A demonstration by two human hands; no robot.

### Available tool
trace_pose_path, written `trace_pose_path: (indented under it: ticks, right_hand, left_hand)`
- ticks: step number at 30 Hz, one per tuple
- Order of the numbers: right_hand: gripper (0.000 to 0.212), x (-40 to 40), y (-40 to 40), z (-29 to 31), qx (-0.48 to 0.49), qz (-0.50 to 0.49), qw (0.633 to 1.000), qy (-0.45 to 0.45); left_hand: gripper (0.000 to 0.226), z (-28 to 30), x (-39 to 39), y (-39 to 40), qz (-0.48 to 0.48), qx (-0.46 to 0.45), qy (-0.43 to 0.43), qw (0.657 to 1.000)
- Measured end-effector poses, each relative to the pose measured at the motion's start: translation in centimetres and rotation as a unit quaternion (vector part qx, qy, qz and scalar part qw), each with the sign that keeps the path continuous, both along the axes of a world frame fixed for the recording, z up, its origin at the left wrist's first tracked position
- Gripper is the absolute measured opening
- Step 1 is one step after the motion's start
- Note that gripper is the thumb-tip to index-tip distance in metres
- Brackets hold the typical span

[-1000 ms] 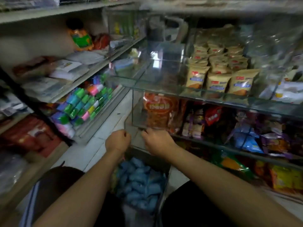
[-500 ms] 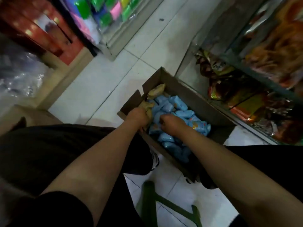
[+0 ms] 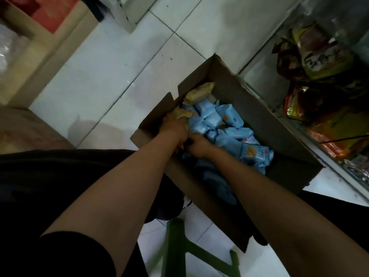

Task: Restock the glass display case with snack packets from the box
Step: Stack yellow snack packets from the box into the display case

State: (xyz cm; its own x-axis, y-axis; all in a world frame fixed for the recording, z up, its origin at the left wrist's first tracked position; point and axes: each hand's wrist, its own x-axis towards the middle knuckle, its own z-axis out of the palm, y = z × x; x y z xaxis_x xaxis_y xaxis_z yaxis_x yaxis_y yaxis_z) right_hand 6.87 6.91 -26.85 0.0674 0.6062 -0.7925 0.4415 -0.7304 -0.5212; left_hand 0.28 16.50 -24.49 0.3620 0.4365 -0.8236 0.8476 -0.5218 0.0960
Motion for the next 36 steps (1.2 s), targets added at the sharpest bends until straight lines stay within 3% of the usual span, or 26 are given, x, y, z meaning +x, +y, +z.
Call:
trace_pose_path:
  ticks: [4,9,12,17,19,20,22,24,26,28,30,34,36]
  right_hand:
    - [0.027,0.0,-0.3,-0.8,0.045,-0.012,0.999,0.009]
    - [0.015,0.4,-1.6,-0.2,0.081,-0.236,0.968,-0.013]
    - [0.007,1.7,-2.2,1.3,0.121,-0.346,0.93,-0.021]
    - [0.024,4.9,-3.7,4.2,0.198,-0.329,0.923,-0.025]
    - [0.024,6.3,-4.1,5.7,0.193,-0.365,0.911,0.001]
    - [0.022,7.0,-4.2,6.8,0.184,-0.391,0.901,0.03]
    - [0.019,8.1,-4.2,9.2,0.178,-0.434,0.88,0.081]
    - [0.036,8.9,-3.9,11.7,0.202,-0.446,0.861,0.134]
    - [0.058,9.0,-3.4,14.6,0.239,-0.443,0.845,0.18]
    - [0.069,8.6,-3.2,17.7,0.273,-0.433,0.839,0.185]
    - [0.074,8.0,-3.2,20.7,0.301,-0.43,0.835,0.167]
    - [0.06,6.5,-5.0,29.1,0.35,-0.398,0.844,0.081]
    - [0.047,5.8,-6.6,33.4,0.378,-0.371,0.847,0.029]
  left_hand:
    - [0.075,-1.1,0.5,-0.4,0.004,0.013,0.022,1.0]
    - [0.06,-1.6,0.8,-0.4,0.04,0.024,0.004,0.999]
    - [0.069,-1.6,0.6,-0.4,0.066,0.018,0.005,0.998]
    - [0.046,-1.5,1.1,-1.6,0.17,-0.023,-0.059,0.983]
    - [0.039,-0.1,2.0,-1.8,0.295,-0.08,-0.151,0.94]
    - [0.035,0.7,2.3,-1.9,0.371,-0.128,-0.212,0.895]
    - [0.035,3.2,2.6,-2.3,0.511,-0.231,-0.301,0.772]
    - [0.042,5.7,2.3,-2.5,0.606,-0.326,-0.355,0.633]
    - [0.052,7.7,1.7,-2.2,0.628,-0.391,-0.393,0.546]
    - [0.057,10.4,1.0,-1.8,0.591,-0.451,-0.413,0.526]
    - [0.042,14.0,1.0,-1.9,0.548,-0.489,-0.421,0.532]
    - [0.024,23.6,1.1,-3.8,0.456,-0.443,-0.507,0.582]
    - [0.022,28.1,1.0,-5.2,0.423,-0.411,-0.559,0.584]
